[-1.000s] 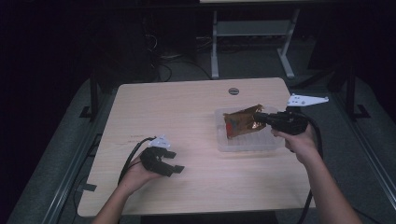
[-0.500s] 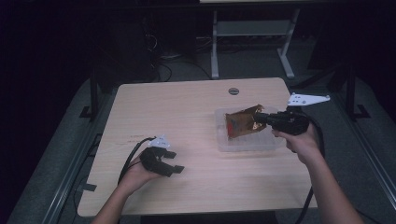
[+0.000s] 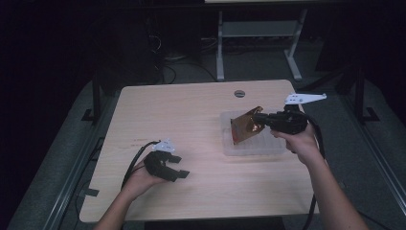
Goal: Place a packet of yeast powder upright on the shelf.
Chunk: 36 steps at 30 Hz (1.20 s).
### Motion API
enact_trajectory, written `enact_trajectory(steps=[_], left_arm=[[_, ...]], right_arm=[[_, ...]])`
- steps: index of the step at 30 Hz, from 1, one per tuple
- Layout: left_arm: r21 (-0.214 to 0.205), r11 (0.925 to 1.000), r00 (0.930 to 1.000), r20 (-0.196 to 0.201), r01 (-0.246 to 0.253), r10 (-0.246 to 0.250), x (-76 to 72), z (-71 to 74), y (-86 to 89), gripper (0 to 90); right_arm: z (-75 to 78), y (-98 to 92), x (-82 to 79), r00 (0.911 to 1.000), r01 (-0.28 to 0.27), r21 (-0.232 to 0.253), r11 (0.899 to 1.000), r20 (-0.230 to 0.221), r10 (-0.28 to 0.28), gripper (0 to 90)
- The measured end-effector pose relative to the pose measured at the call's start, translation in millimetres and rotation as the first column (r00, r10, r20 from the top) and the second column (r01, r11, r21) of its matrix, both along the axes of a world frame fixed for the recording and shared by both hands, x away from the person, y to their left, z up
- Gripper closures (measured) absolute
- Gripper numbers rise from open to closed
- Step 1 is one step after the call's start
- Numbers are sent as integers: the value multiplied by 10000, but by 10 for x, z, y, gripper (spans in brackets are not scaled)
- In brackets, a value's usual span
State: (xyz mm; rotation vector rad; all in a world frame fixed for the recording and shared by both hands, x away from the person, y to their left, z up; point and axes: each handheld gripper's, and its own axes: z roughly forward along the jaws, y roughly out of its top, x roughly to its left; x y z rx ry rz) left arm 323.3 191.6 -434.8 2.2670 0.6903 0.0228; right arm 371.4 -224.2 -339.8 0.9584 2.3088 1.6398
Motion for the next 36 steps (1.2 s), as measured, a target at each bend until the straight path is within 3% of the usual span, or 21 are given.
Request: enact_trajectory(steps=[9,14,18,23,30,36], left_arm=[[-37,10000,10000,-18,-8,7,3,-8,3,292],[-105,9999,10000,-28,-83,83,2,-5,8,293],[-134,9998,9999,-46,-126,125,0,-2,14,293],[-40,10000,10000,-28,-72,72,2,-3,9,293],[-183,9998,9999,-6,-121,120,-2,-17,-13,293],[-79,10000,10000,42,-13,13,7,-14,1,293]], right_arm=[[-32,161,141,9999,40,-333,9994,-145,-45,826],[-4,160,129,10000,44,-43,10000,-26,-44,739],[67,81,49,9999,40,86,10000,116,-41,724],[76,-27,-98,9995,-224,-116,9997,239,227,871],[-182,27,-182,9972,-750,-381,9965,-40,749,899],[-389,288,-127,9881,-1506,-752,9857,-442,1476,898]])
